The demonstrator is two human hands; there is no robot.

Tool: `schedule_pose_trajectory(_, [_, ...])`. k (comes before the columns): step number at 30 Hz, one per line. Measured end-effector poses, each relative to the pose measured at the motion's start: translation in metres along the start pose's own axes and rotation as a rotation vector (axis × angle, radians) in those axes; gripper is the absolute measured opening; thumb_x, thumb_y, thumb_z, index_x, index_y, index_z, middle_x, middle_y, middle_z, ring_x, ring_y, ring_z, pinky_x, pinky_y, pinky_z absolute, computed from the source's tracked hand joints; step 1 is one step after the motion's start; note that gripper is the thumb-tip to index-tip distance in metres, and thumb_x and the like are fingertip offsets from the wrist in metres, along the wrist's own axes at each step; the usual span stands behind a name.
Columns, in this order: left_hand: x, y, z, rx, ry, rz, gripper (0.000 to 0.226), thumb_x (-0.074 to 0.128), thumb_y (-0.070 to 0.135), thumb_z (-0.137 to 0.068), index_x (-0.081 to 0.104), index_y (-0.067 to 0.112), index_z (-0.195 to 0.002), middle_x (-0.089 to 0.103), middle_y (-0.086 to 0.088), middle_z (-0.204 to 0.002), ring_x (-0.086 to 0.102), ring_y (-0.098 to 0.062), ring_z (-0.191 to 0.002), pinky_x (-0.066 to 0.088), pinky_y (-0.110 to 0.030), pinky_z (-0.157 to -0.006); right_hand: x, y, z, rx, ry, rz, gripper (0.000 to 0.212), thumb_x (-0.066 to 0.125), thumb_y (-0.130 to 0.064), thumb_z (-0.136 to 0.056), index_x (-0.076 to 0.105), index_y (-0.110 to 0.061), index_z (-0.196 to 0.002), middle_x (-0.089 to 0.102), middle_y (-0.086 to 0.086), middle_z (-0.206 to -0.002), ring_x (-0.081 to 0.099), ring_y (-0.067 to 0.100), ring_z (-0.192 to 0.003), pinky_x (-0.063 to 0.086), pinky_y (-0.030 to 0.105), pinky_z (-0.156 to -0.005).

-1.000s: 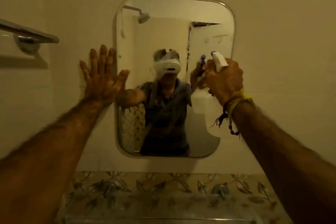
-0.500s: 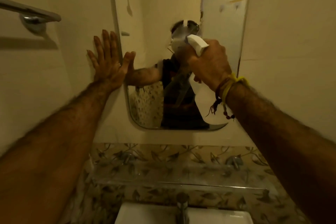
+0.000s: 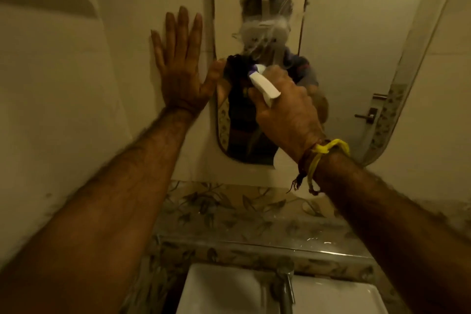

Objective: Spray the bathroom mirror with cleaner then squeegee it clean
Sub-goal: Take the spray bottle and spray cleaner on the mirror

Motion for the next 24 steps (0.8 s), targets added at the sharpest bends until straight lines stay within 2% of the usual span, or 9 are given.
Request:
schedule_pose_trajectory(3, [-0.004, 0.005, -0.001, 0.015, -0.004, 0.039, 0.081, 0.036, 0.062, -0.1, 0.028, 0.006, -0.158, 0.028, -0.02, -0.164, 0.022, -0.039, -0.153, 0.009, -0.064, -0.123, 0.025, 0.001, 0.018, -0.031, -0.07, 0.034, 0.031, 0.059, -0.031, -0.093, 0.053, -0.014, -0.118, 0.063, 0.004, -0.11, 0.063, 0.023, -0.098, 0.058, 0.035, -0.075])
schedule_pose_trajectory(5, [-0.005, 0.01, 0.001, 0.062, -0.009, 0.053, 0.082, 0.036, 0.061, -0.1, 0.029, 0.003, -0.157, 0.03, -0.02, -0.163, 0.024, -0.039, -0.153, 0.009, -0.065, -0.122, 0.038, 0.007, 0.034, -0.023, -0.113, 0.057, 0.023, 0.061, -0.033, -0.092, 0.057, -0.017, -0.108, 0.063, -0.001, -0.098, 0.061, 0.017, -0.084, 0.046, 0.022, -0.057])
schedule_pose_trajectory(7, [-0.005, 0.012, 0.003, 0.096, -0.02, 0.059, 0.081, 0.041, 0.06, -0.1, 0.03, 0.003, -0.156, 0.032, -0.02, -0.163, 0.026, -0.039, -0.152, 0.011, -0.066, -0.122, 0.046, 0.014, 0.052, 0.009, -0.155, 0.061, 0.018, 0.061, -0.036, -0.092, 0.061, -0.02, -0.1, 0.06, -0.007, -0.084, 0.057, 0.012, -0.07, 0.037, 0.015, -0.049])
schedule_pose_trajectory(10, [-0.005, 0.015, 0.001, 0.096, -0.049, 0.043, 0.081, 0.041, 0.061, -0.1, 0.028, 0.005, -0.158, 0.029, -0.019, -0.164, 0.024, -0.039, -0.153, 0.012, -0.065, -0.123, 0.053, 0.023, 0.076, -0.017, -0.286, 0.195, 0.017, 0.057, -0.037, -0.093, 0.06, -0.021, -0.1, 0.067, -0.003, -0.082, 0.064, 0.017, -0.07, 0.057, 0.033, -0.061])
schedule_pose_trajectory(14, [-0.004, 0.017, 0.001, 0.09, -0.111, 0.009, 0.085, 0.031, 0.069, -0.099, 0.024, 0.01, -0.16, 0.024, -0.018, -0.166, 0.019, -0.039, -0.155, 0.01, -0.067, -0.122, 0.043, 0.048, 0.09, 0.056, -0.403, 0.33, 0.02, 0.055, -0.037, -0.095, 0.061, -0.019, -0.102, 0.07, 0.004, -0.092, 0.066, 0.022, -0.081, 0.058, 0.039, -0.076])
schedule_pose_trajectory(17, [-0.008, 0.022, 0.001, 0.047, -0.107, 0.052, 0.087, 0.031, 0.071, -0.098, 0.025, 0.009, -0.16, 0.024, -0.017, -0.166, 0.019, -0.038, -0.155, 0.01, -0.067, -0.122, 0.023, 0.057, 0.085, 0.08, -0.357, 0.355, 0.027, 0.052, -0.037, -0.096, 0.057, -0.017, -0.115, 0.069, 0.006, -0.098, 0.067, 0.025, -0.084, 0.058, 0.041, -0.074])
schedule_pose_trajectory(20, [-0.015, 0.028, -0.003, -0.024, -0.082, 0.063, 0.088, 0.03, 0.074, -0.097, 0.024, 0.013, -0.16, 0.028, -0.011, -0.166, 0.023, -0.035, -0.154, 0.011, -0.065, -0.122, -0.006, 0.051, 0.066, 0.022, -0.254, 0.34, 0.056, 0.048, -0.033, -0.096, 0.026, -0.018, -0.146, 0.057, 0.012, -0.124, 0.064, 0.031, -0.092, 0.058, 0.045, -0.075])
schedule_pose_trajectory(21, [-0.016, 0.029, -0.006, -0.051, -0.077, 0.061, 0.088, 0.031, 0.074, -0.096, 0.025, 0.015, -0.16, 0.032, -0.01, -0.164, 0.027, -0.034, -0.152, 0.013, -0.065, -0.122, -0.016, 0.048, 0.057, 0.007, -0.212, 0.338, 0.056, 0.048, -0.032, -0.096, 0.025, -0.018, -0.145, 0.056, 0.013, -0.125, 0.064, 0.032, -0.09, 0.058, 0.045, -0.071])
schedule_pose_trajectory(24, [-0.023, 0.03, -0.02, -0.116, -0.027, 0.068, 0.087, 0.042, 0.074, -0.094, 0.025, 0.019, -0.16, 0.053, -0.011, -0.142, 0.047, -0.033, -0.133, 0.024, -0.062, -0.118, -0.046, 0.04, 0.03, -0.034, -0.095, 0.315, 0.03, 0.048, -0.03, -0.096, 0.042, -0.023, -0.125, 0.062, 0.006, -0.1, 0.059, 0.024, -0.068, 0.048, 0.028, -0.053])
Point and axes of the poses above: each hand's wrist, its own z-axis away from the middle knuckle, its own x-axis out of the palm, y = z × x, the point moved 7 cm from there along -z, towards the middle knuckle
